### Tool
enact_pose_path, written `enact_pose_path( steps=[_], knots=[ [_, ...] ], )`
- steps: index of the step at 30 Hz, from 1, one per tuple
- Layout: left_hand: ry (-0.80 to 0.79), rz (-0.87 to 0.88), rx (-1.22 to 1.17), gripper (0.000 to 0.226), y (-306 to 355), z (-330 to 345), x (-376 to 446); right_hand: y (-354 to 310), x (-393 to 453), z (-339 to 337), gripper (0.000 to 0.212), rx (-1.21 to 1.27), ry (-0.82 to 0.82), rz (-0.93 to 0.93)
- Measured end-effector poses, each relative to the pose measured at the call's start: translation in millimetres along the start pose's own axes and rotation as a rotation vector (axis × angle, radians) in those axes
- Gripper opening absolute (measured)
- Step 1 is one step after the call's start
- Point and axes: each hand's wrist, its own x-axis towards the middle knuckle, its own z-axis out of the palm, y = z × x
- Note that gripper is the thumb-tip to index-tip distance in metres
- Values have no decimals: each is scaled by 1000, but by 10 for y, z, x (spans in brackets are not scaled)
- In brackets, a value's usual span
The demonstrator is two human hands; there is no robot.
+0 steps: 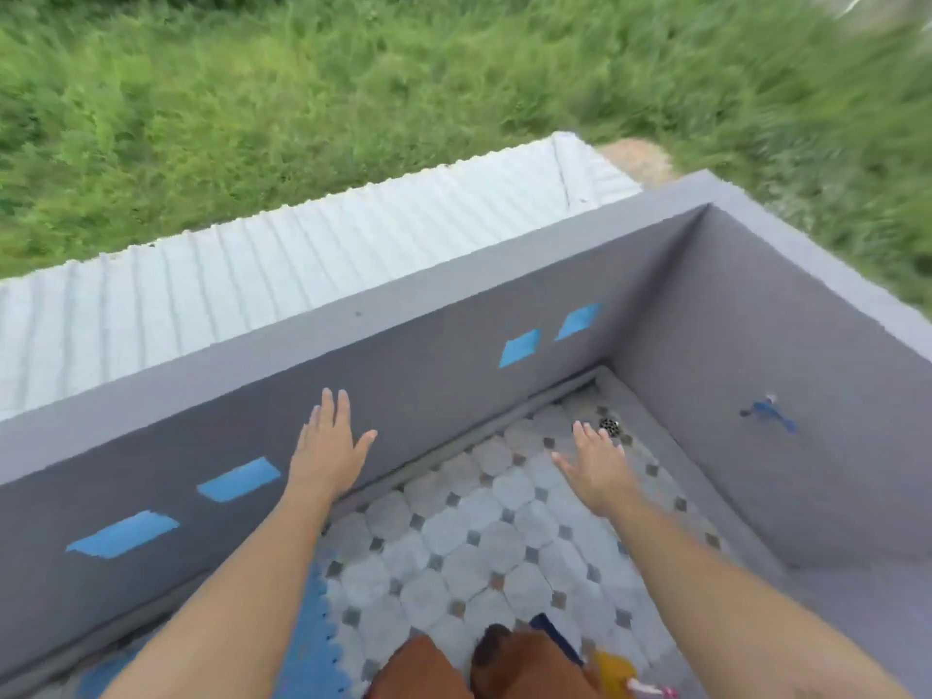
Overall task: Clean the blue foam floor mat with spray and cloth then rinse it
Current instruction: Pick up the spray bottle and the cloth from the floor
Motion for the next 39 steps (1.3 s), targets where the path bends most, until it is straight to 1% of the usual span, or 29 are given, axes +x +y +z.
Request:
enact_pose_path(
  steps=[3,6,9,12,15,18,22,26,30,32,34,37,39],
  knots=[
    [-49,188,21,77,991,175,213,809,-257,-24,72,98,42,192],
    [-110,363,50,78,1806,385,225,1349,-618,84,72,206,50,365],
    [-167,531,88,77,2377,567,181,1689,-988,268,72,318,113,520],
    [-231,665,118,76,2703,748,176,1798,-1347,450,72,444,154,675],
    [-304,780,197,77,2873,994,181,1759,-1737,721,73,558,176,843],
    [-361,850,258,78,2974,1265,165,1696,-2007,1028,75,663,215,962],
    [-427,924,309,77,3024,1665,97,1694,-2114,1398,77,741,205,1047],
    [-474,952,361,76,3040,2269,129,1802,-1921,1901,82,877,218,1100],
    [-547,979,434,74,2943,3277,216,1982,-1482,2766,87,1022,265,1182],
    [-580,1003,488,72,2851,3912,253,2086,-1241,3345,86,1094,272,1242],
    [-611,1033,528,71,2734,4625,286,2218,-1002,3975,82,1148,286,1304],
    [-657,1050,549,71,2542,5645,306,2450,-641,4860,71,1104,319,1282],
    [-685,1056,551,69,2442,6303,298,2610,-425,5390,71,1047,334,1232]
  ],
)
